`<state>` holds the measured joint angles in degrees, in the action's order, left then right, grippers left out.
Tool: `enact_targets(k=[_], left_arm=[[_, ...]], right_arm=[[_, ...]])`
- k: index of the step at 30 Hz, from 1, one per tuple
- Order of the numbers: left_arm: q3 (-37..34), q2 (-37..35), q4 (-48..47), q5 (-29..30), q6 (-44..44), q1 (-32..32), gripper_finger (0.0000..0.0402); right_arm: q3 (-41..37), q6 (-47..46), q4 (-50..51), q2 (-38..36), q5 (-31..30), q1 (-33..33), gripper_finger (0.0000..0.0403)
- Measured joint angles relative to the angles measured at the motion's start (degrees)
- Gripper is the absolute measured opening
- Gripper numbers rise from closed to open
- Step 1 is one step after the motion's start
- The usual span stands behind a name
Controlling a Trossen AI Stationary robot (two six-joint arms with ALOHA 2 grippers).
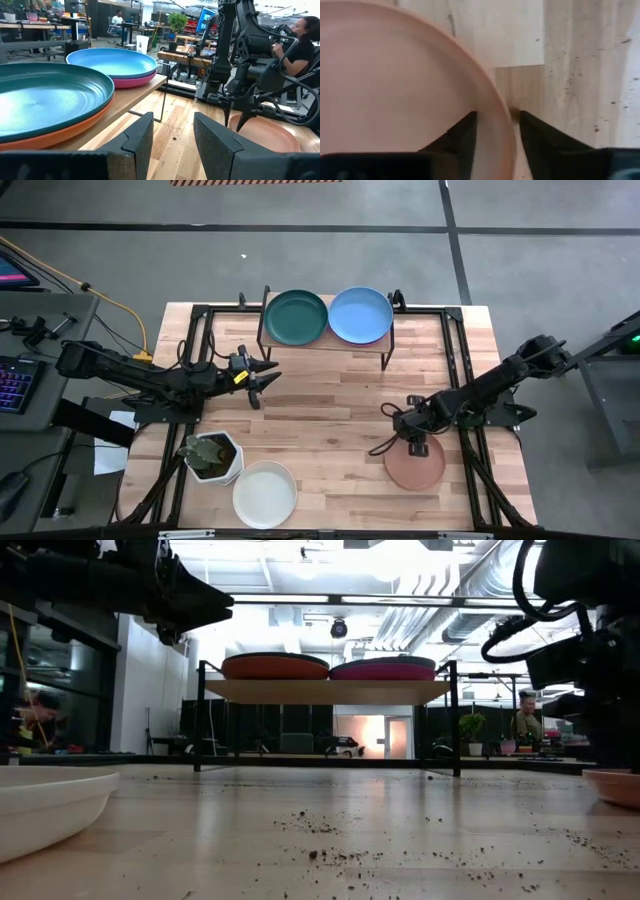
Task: Place and stack plates onto a shelf
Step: Stack the light orange plate on top of the light blue plate on the shelf
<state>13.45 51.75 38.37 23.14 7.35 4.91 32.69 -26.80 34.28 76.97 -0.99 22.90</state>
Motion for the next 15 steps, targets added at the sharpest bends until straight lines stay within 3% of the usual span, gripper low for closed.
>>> enact_targets(k=[5, 15], left_arm=[[0.0, 0.0, 0.0, 0.0, 0.0, 0.0, 0.0131], [0.0, 0.0, 0.7, 0.0, 0.0, 0.0, 0.0131]], right_arm=[[0.0, 1.8, 0.2, 0.0, 1.9, 0.0, 0.0015], [4.7, -0.1, -1.7, -0.5, 3.2, -1.9, 0.0001]])
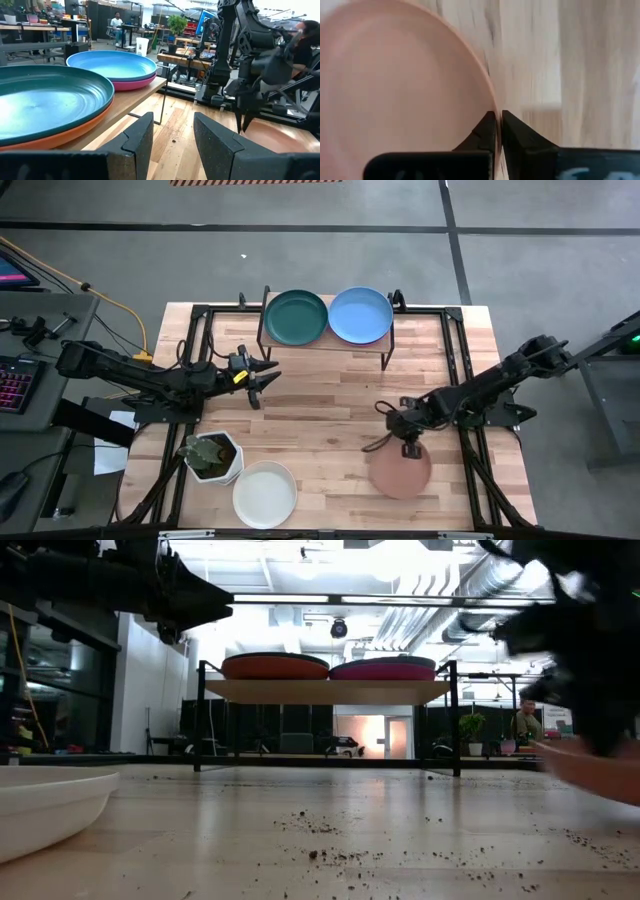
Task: Place and stack plates onto a shelf
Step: Stack the light orange plate on top of the light blue plate on the shelf
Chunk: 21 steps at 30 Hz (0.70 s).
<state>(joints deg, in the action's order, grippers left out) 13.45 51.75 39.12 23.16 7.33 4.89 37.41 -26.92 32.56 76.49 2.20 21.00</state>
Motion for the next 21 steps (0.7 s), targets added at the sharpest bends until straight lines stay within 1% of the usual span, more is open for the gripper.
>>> enact_targets(k=[2, 5, 9, 13, 14, 16, 21], left_arm=[[0.0, 0.0, 0.3, 0.0, 0.0, 0.0, 0.0131], [0.0, 0.0, 0.3, 0.1, 0.0, 0.0, 0.0131], [0.0, 0.0, 0.3, 0.1, 0.0, 0.0, 0.0131], [0.0, 0.0, 0.3, 0.1, 0.0, 0.0, 0.0131], [0.0, 0.0, 0.3, 0.1, 0.0, 0.0, 0.0131], [0.0, 0.0, 0.1, 0.1, 0.0, 0.0, 0.0131], [0.0, 0.0, -0.7, 0.1, 0.0, 0.0, 0.0131]], right_arm=[[1.9, 0.9, -3.5, 0.0, 0.0, -1.5, 0.0001], [4.7, 4.8, -9.0, 0.0, 0.1, -4.6, 0.0000], [11.0, 10.6, -9.9, 0.0, -0.4, -10.0, 0.0000], [20.5, 15.3, -7.9, 0.0, -1.0, -15.3, 0.0000], [23.3, 16.1, -6.5, 0.0, -2.2, -16.5, 0.0000], [29.1, 16.9, -3.3, 0.0, -6.5, -19.1, 0.0000], [41.7, 15.5, 2.9, 0.0, -21.0, -26.6, 0.0000]])
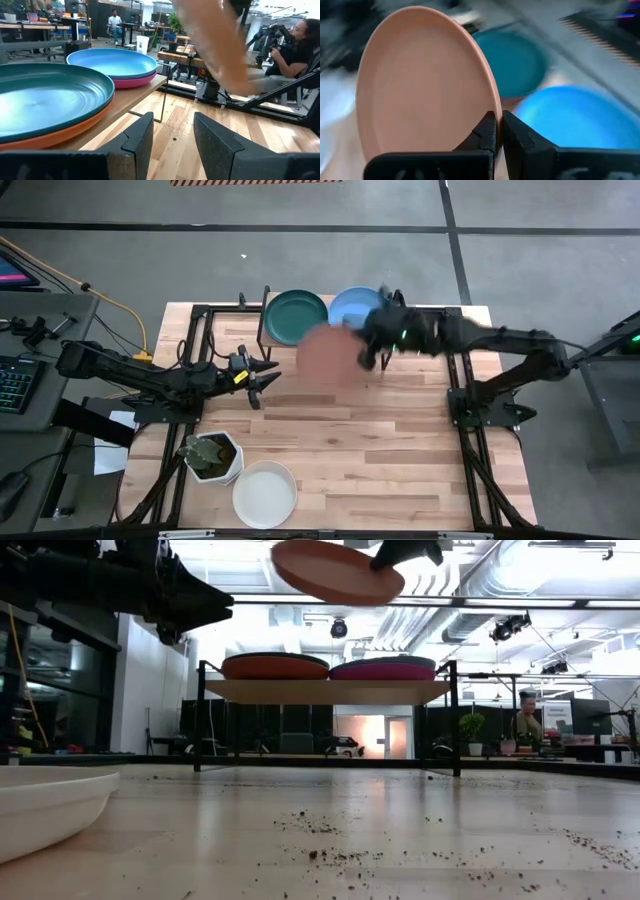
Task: Place and stack plates onto a shelf
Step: Stack the light orange plate on top of the light blue plate on the shelf
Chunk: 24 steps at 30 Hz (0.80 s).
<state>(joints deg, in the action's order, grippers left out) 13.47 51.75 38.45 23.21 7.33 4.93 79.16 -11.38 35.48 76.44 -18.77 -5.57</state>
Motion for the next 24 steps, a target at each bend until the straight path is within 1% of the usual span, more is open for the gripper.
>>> enact_targets(k=[4, 6, 7, 10, 13, 19, 22, 24], left_arm=[[0.0, 0.0, -0.1, 0.0, 1.0, 0.0, 0.0131], [0.0, 0.0, -0.1, -0.1, 1.2, 0.0, 0.0131], [0.0, 0.0, -0.1, -0.1, 1.4, 0.0, 0.0131], [0.0, 0.0, -0.1, -0.2, 1.4, 0.0, 0.0131], [0.0, 0.0, -0.1, -0.2, 0.2, 0.0, 0.0131], [0.0, 0.0, -0.1, -0.1, 0.0, 0.0, 0.0131], [0.0, 0.0, -0.1, -0.1, 0.0, 0.0, 0.0131], [0.0, 0.0, -0.1, -0.1, 0.0, 0.0, 0.0131]], right_arm=[[6.4, -0.8, 4.6, 0.0, -4.3, -7.9, 0.0000], [7.9, -4.0, 7.6, 0.0, -5.4, -12.8, 0.0000], [8.0, -5.9, 8.9, 0.0, -5.0, -15.4, 0.0000], [6.4, -9.7, 11.4, 0.0, 0.5, -22.4, 0.0000], [4.0, -11.4, 10.5, 0.1, 6.3, -27.0, 0.0000], [-0.8, -12.8, 9.2, 0.0, 12.0, -32.0, 0.0000], [-3.1, -14.1, 8.5, 0.1, 12.9, -33.2, 0.0000], [-4.7, -14.2, 6.1, 0.1, 13.0, -33.5, 0.0000]])
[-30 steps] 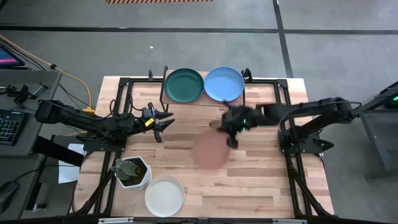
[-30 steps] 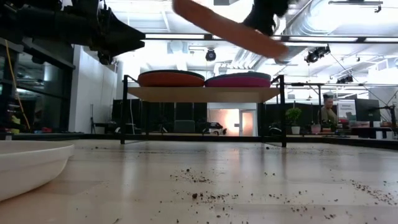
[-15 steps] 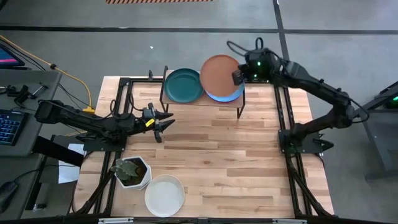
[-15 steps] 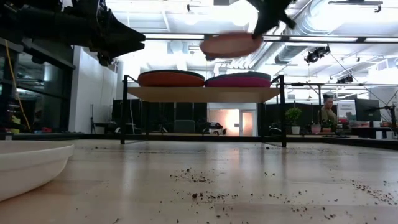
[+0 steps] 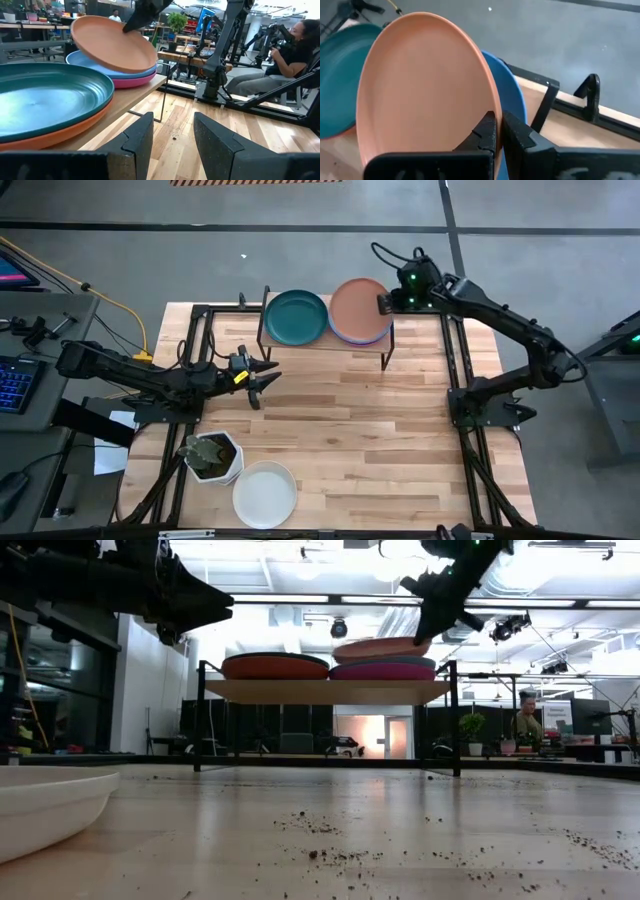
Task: Place and stack plates onto a shelf
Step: Stack the light orange plate on top of the light blue plate on the shelf
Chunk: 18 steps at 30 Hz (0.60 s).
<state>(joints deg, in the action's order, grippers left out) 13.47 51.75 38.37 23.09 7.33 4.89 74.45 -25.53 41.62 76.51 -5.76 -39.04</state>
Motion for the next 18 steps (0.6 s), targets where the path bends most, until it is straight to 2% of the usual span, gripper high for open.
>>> enact_targets(k=[6, 18], left_arm=[[0.0, 0.0, 0.1, 0.0, 0.0, 0.0, 0.0131], [0.0, 0.0, 0.1, 0.0, 0.0, 0.0, 0.0131]], right_arm=[[-4.0, -1.0, -7.0, 0.0, -0.1, -0.1, 0.0000], [-4.2, 0.4, -3.0, 0.0, 1.5, -0.4, 0.0001]])
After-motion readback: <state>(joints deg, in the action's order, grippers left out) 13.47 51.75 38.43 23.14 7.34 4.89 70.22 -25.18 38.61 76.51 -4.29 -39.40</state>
